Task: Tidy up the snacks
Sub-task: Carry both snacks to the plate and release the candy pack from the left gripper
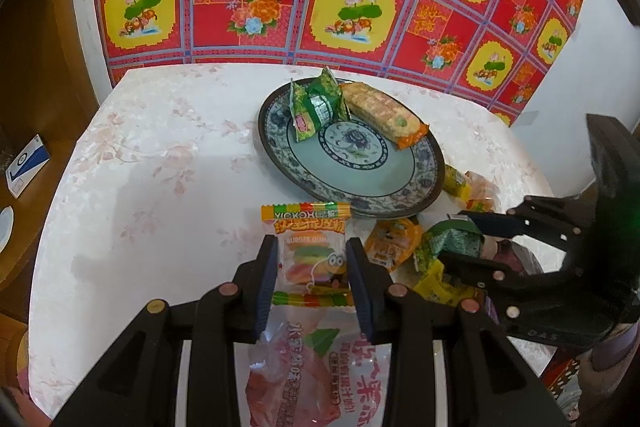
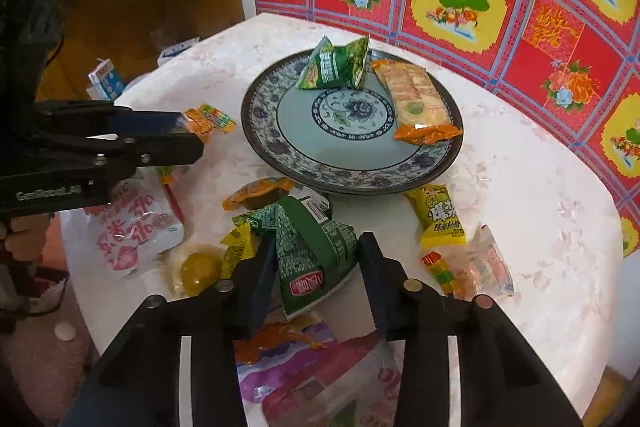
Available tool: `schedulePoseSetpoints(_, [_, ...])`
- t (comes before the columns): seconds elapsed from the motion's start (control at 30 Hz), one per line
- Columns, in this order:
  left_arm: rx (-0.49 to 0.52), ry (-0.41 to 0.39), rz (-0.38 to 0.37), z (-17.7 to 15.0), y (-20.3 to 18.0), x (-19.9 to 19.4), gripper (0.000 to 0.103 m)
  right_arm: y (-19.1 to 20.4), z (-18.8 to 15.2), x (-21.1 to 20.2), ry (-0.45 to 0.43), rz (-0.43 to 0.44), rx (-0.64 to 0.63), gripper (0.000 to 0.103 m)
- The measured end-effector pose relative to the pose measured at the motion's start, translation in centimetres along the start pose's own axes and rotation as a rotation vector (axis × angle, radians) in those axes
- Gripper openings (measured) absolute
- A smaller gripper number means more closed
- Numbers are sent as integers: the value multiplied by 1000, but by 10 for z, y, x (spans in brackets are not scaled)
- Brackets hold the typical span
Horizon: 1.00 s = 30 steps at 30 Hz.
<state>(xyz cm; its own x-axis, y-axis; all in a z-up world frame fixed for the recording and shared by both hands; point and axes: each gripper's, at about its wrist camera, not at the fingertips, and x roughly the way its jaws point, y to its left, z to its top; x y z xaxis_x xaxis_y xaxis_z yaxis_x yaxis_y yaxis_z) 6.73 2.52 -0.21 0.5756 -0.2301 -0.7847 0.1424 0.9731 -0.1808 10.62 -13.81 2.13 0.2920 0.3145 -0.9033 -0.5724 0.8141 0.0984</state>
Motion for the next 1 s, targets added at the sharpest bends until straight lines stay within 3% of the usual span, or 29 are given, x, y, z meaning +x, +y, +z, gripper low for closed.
schedulePoseSetpoints(0.33, [3, -17, 6, 4, -1, -3, 36, 5, -1, -29, -77, -6, 21, 39])
schedulePoseSetpoints(0.6, [57, -58, 12, 27, -13, 1, 36, -2, 3, -40, -133, -30, 80, 39])
schedulePoseSetpoints(1.0, [111, -47, 70, 62, -16, 41, 36, -15, 13, -38, -173, -83, 136, 39])
